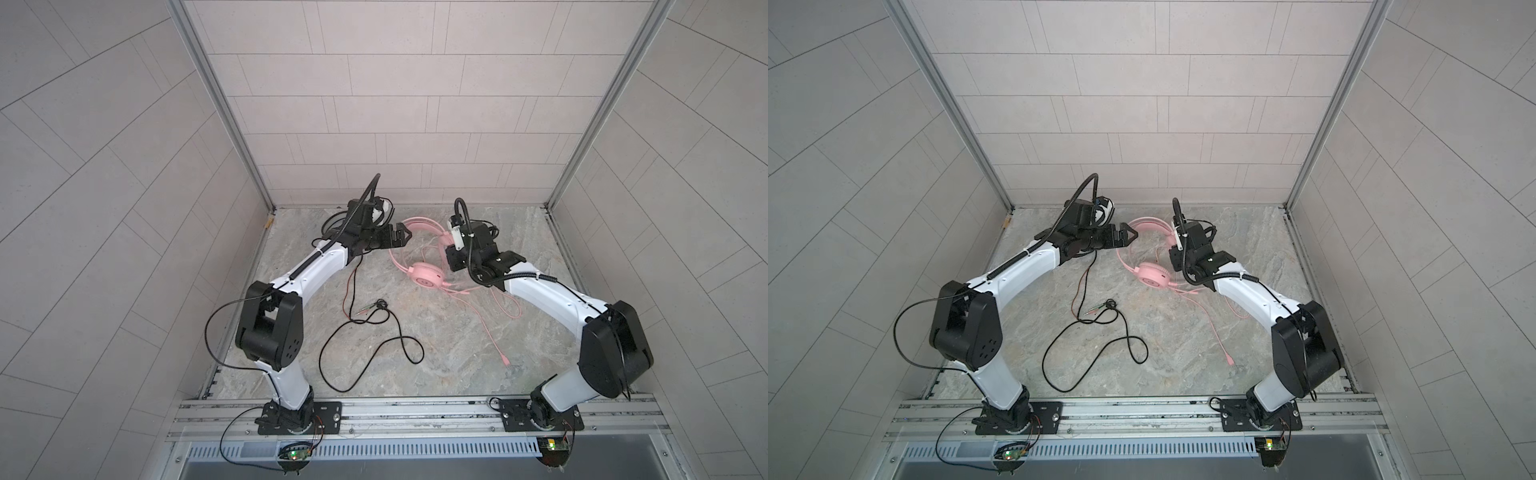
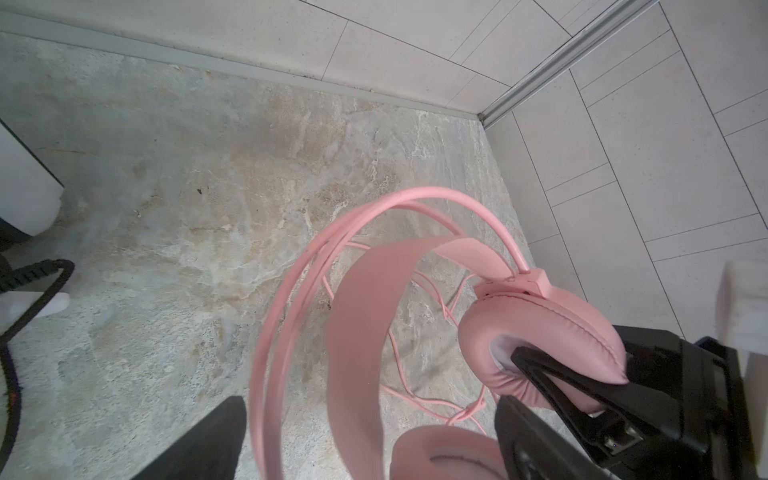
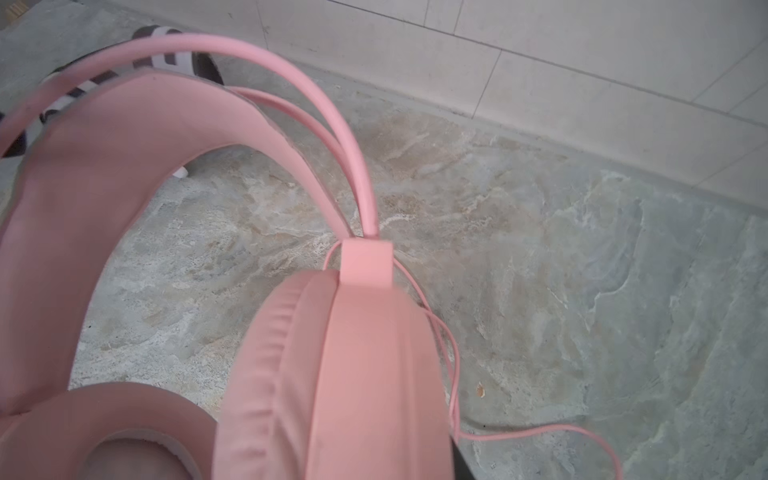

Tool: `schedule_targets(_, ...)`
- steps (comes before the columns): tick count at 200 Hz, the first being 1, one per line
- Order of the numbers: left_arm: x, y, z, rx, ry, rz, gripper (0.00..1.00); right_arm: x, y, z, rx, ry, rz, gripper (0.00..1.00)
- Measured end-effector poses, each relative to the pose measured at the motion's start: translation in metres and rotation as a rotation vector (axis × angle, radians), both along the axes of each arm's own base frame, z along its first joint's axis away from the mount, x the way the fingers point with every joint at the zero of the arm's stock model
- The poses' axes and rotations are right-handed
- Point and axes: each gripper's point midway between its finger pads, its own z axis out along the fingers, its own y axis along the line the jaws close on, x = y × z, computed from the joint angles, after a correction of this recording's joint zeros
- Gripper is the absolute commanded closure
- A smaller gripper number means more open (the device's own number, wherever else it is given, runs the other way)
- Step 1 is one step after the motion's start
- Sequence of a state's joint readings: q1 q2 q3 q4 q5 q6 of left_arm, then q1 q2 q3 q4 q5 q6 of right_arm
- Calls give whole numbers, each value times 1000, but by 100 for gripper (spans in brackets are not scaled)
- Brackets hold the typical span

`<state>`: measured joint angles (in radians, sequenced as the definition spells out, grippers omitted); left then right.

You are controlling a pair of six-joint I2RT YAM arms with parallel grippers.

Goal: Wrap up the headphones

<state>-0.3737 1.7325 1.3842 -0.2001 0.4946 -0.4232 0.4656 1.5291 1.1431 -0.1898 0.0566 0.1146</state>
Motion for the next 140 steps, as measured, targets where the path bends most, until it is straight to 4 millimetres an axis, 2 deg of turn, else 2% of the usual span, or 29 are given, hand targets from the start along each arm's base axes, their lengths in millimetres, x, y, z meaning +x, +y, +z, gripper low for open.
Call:
schedule_targets(41, -6, 5, 6, 49, -33, -16, 1, -5, 19, 18, -145, -74, 76, 73)
schedule_targets(69, -9, 11, 0, 168, -58, -28, 1, -11, 29, 22, -203, -88, 112, 73)
schedule_targets(115, -16, 17, -7, 363, -142, -85, 1, -16, 33, 25, -220, -66, 158, 74)
schedule_targets(140, -16, 24, -13, 433, -154, -87, 1, -19, 42, 37, -211, -69, 197, 74)
